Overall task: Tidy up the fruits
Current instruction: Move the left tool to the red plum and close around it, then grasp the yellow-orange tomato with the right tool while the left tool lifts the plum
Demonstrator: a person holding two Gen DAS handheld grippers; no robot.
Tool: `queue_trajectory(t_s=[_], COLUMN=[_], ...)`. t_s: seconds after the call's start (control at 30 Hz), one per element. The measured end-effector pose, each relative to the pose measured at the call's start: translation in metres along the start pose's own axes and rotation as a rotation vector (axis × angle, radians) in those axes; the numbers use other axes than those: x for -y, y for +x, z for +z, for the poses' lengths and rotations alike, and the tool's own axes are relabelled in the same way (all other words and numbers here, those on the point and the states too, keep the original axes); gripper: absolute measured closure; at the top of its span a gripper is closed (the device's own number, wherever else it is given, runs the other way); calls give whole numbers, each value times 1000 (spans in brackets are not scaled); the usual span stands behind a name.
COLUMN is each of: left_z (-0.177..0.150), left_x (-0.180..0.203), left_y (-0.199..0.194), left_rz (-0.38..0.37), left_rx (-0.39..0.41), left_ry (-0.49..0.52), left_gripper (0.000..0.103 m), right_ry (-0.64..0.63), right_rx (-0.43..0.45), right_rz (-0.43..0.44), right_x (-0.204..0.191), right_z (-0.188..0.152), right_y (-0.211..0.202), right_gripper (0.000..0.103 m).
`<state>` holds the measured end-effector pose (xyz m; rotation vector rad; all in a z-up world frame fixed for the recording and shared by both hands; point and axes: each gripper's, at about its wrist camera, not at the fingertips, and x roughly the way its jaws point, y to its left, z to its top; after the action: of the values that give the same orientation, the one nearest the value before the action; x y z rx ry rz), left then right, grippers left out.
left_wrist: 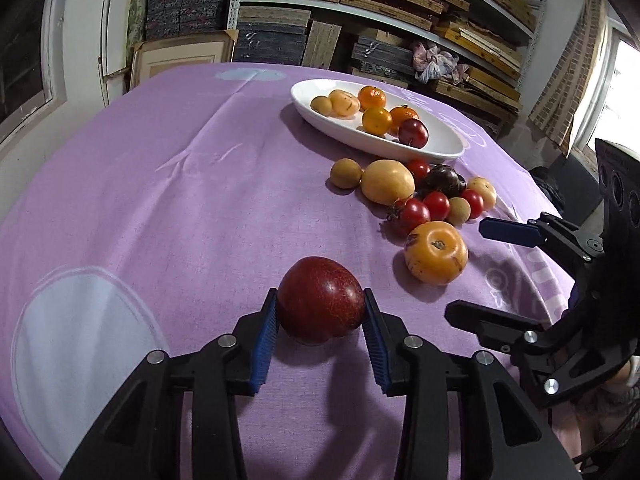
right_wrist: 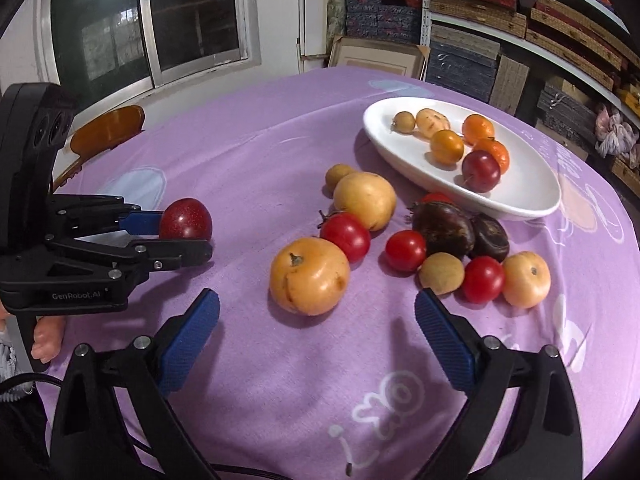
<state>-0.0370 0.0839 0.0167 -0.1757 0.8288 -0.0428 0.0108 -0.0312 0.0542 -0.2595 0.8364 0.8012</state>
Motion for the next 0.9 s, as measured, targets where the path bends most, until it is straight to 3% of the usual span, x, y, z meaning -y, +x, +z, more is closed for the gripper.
queue_trajectory(t_s=[0.03,0.1,0.23,0.3,0.43,0.6,0.7,0.9], left_z=[-1,-2,-2,-2,-1,8,35,124], left_x=[0,1,1,1,0,5,12,33], left_y=[-1,-2,0,0,1,0,3,29], left_rz=[-3,-6,-12,-17,-19,10,11,25], left_rx=[-1,-5,-10,-16,-19,9,23,80], left_ry=[3,9,8,6,2,36,70,121], left_gripper=[62,62,62,62,62,62,62,62], right_ry=[-1,11,22,23,56,122,171,228], right_rx=[-16,-48,-60,-60,-58,13,67,122], right_rz=[8,32,40,39,83,88,60,-55], right_x=[-2,-2,-2,-1,10,31,51,108], right_z=[2,4,9,12,11,9,14,50], right_y=[4,14,24,27,25,1,-16,-33], right_gripper=[37,50,51,60,60,60,60,60])
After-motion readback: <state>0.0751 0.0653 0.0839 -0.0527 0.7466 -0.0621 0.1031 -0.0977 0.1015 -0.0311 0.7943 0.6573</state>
